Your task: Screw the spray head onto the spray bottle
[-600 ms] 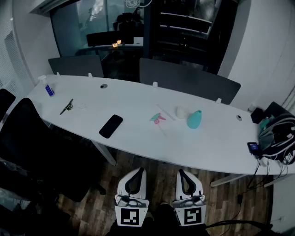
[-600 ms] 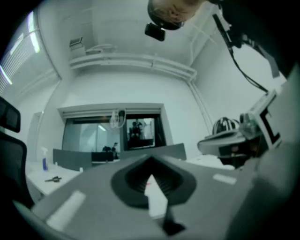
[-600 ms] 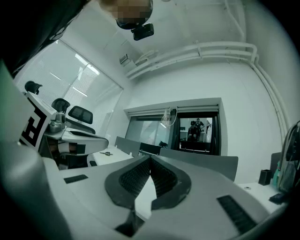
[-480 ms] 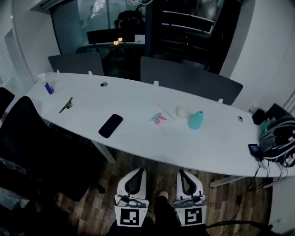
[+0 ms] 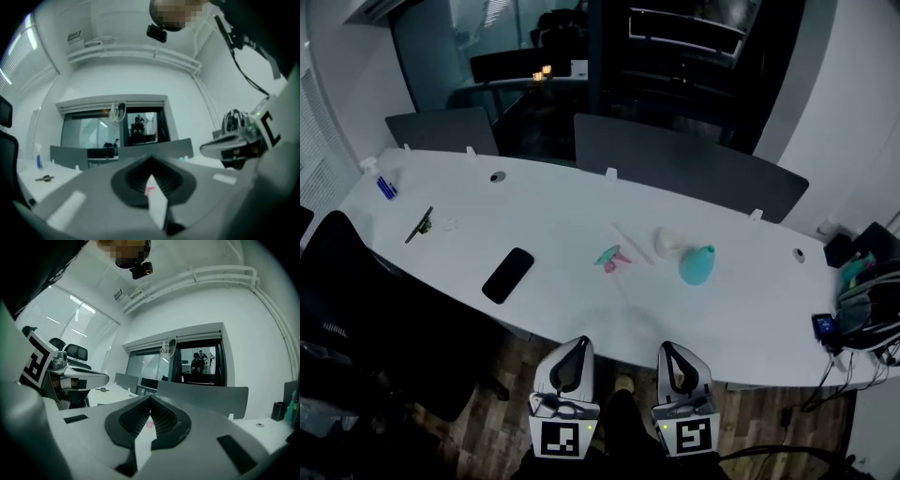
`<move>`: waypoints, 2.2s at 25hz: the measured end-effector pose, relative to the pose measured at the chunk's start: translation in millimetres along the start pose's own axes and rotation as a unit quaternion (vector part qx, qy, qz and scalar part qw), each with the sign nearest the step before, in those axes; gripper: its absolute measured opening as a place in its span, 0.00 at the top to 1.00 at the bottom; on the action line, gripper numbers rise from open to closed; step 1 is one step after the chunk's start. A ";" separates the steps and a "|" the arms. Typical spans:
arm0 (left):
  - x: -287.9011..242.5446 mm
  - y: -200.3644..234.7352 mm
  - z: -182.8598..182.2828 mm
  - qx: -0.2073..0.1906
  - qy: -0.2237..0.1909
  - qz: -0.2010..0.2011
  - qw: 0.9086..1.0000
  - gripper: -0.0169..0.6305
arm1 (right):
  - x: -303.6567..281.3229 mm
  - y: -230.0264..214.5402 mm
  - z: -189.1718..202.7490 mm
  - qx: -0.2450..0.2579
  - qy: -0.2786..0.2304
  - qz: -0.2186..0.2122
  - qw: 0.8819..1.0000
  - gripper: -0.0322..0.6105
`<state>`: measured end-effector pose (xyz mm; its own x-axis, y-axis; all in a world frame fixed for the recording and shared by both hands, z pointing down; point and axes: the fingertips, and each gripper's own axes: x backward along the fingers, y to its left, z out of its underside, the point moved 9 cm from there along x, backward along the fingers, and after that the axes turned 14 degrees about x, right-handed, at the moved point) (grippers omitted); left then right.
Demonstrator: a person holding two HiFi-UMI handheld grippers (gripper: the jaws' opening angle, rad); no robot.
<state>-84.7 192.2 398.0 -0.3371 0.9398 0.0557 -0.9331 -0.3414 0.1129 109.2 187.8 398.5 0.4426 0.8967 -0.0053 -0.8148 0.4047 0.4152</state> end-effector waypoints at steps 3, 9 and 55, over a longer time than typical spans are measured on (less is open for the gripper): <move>-38.8 2.6 -0.8 -0.015 0.009 -0.011 1.000 0.97 | -33.9 -24.2 12.0 -0.007 0.004 -0.031 0.999 0.94; -99.4 11.8 0.9 -0.039 0.010 -0.037 0.998 0.97 | -110.0 -43.6 58.5 -0.043 0.086 -0.190 0.977 0.94; -221.5 118.0 27.3 0.535 0.112 0.170 0.820 0.52 | -205.2 -26.7 45.5 0.040 -0.009 -0.161 0.986 0.92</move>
<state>-116.7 -56.7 426.1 -0.6811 0.7261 0.0938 -0.1776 -0.2881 0.9410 57.2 -15.2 429.9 0.6806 0.7204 -0.1332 -0.5986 0.6517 0.4657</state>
